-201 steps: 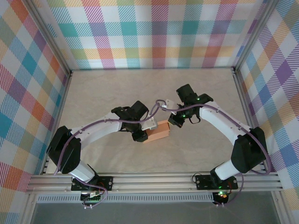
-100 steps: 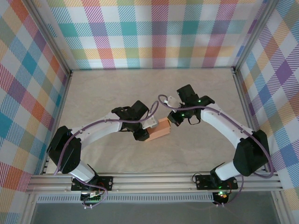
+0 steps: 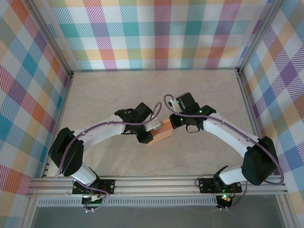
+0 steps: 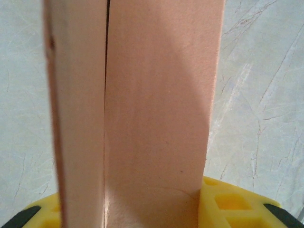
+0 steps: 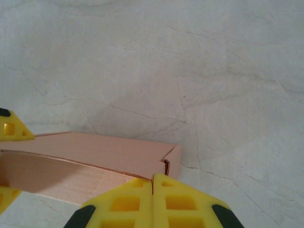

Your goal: Fold the paper box

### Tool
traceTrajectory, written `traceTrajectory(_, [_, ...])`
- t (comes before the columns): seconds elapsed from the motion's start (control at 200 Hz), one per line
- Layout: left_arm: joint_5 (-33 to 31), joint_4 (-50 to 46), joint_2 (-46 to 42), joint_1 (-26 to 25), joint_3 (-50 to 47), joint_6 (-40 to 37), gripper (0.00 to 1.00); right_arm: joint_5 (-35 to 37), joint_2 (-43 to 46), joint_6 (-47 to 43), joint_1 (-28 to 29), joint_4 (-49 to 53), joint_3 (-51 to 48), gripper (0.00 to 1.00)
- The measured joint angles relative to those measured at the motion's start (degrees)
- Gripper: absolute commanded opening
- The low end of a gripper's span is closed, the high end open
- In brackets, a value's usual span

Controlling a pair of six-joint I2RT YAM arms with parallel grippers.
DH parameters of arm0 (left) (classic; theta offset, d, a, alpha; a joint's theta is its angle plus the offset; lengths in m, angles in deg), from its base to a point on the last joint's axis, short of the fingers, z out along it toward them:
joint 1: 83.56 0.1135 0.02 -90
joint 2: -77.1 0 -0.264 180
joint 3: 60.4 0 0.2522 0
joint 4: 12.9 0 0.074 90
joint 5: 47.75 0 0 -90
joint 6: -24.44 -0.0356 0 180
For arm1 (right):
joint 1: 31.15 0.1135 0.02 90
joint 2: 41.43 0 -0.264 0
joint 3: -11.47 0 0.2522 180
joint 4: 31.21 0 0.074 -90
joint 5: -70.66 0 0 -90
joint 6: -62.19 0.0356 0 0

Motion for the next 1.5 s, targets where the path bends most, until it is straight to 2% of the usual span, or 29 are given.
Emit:
traceTrajectory(0.335, [-0.2, 0.0, 0.3, -0.5, 0.3, 0.0, 0.33, 2.5, 4.2, 2.5, 0.6, -5.9, -6.2, 0.0])
traceTrajectory(0.555, [-0.4, -0.1, 0.4, -0.6, 0.5, 0.6, 0.38, 3.4, 4.5, 3.1, 0.9, -7.4, -7.1, 0.0])
traceTrajectory(1.12, [-0.9, -0.1, 0.4, -1.2, 0.5, 3.1, 0.39, 6.7, 7.7, 2.9, 2.6, -15.6, -13.7, 0.0])
traceTrajectory(1.21, [-1.0, 0.0, 0.4, -1.4, 0.5, 3.4, 0.42, 7.1, 7.7, 2.7, 2.7, -16.2, -14.0, 0.0])
traceTrajectory(1.335, [-1.1, -0.1, 0.4, -1.5, 0.5, 4.8, 0.56, 8.1, 7.7, 2.0, 3.3, -16.2, -14.2, 0.0])
traceTrajectory(1.5, [-1.0, -0.1, 0.3, -1.6, 1.5, 6.8, 0.67, 9.7, 7.7, 1.6, 4.2, -16.1, -14.2, 0.0])
